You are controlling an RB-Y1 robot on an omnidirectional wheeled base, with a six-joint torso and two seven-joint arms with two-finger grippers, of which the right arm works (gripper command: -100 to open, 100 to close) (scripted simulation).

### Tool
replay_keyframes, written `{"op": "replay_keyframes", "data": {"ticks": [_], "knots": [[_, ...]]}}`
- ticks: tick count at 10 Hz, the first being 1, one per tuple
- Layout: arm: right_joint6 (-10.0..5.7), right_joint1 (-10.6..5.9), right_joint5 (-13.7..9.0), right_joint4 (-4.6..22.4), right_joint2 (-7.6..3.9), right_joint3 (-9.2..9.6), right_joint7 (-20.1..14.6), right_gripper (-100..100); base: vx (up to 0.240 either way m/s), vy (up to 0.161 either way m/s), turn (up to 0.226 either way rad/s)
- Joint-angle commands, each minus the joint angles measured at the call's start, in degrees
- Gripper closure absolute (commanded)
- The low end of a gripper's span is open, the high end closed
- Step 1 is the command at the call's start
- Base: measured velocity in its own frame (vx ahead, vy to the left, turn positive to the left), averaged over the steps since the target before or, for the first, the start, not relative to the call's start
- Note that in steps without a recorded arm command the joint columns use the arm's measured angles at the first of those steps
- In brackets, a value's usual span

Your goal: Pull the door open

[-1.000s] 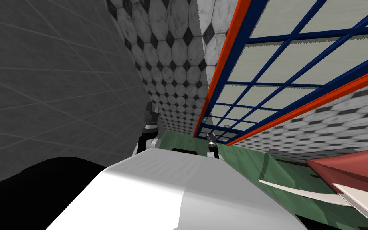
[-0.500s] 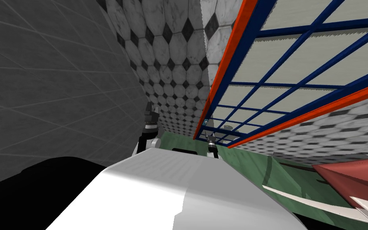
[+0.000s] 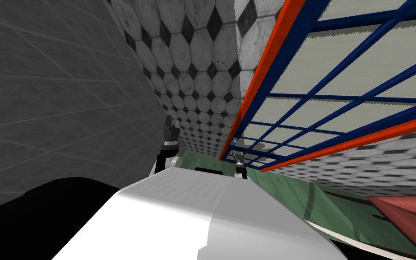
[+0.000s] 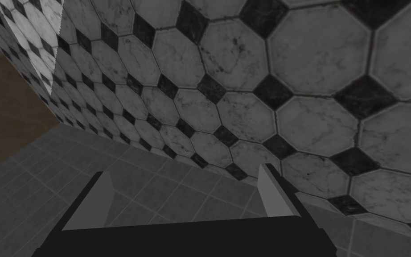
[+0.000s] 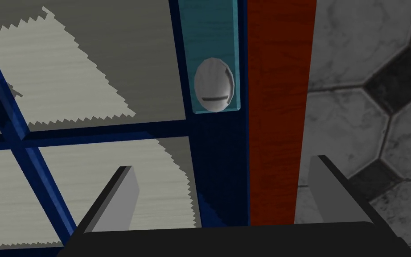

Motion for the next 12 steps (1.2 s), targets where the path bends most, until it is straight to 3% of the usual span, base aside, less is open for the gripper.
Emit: {"op": "replay_keyframes", "data": {"ticks": [1,3,4,5,6,8,9,10,11,12], "knots": [[-0.13,0.65,-0.3,-0.4,-0.76,-0.42,-0.7,-100,0.205,0.060,0.121],[-0.56,0.88,-0.6,0.1,-1.45,-0.81,-1.2,-100,0.156,0.045,0.060],[-1.47,1.38,-1.3,1.1,-2.93,-1.66,-2.3,-100,0.176,0.043,0.186],[-1.47,1.38,-1.3,1.1,-2.93,-1.66,-2.3,-100,0.167,0.026,0.084],[-2.13,1.73,-1.8,1.8,-4.00,-2.27,-3.0,-100,0.171,0.020,0.104],[-2.33,1.84,-1.9,2.0,-4.32,-2.45,-3.3,-100,0.136,-0.011,0.051],[-2.95,2.18,-2.4,2.7,-5.32,-3.03,-4.0,-100,0.142,-0.018,0.097],[-2.33,2.21,-2.1,2.0,-4.82,-2.65,-3.7,-100,0.057,-0.001,-0.001],[-2.33,2.21,-2.1,2.0,-4.82,-2.65,-3.7,100,-0.029,0.008,-0.004],[-2.33,2.21,-2.1,2.0,-4.82,-2.65,-3.7,100,-0.026,-0.011,-0.032]]}}
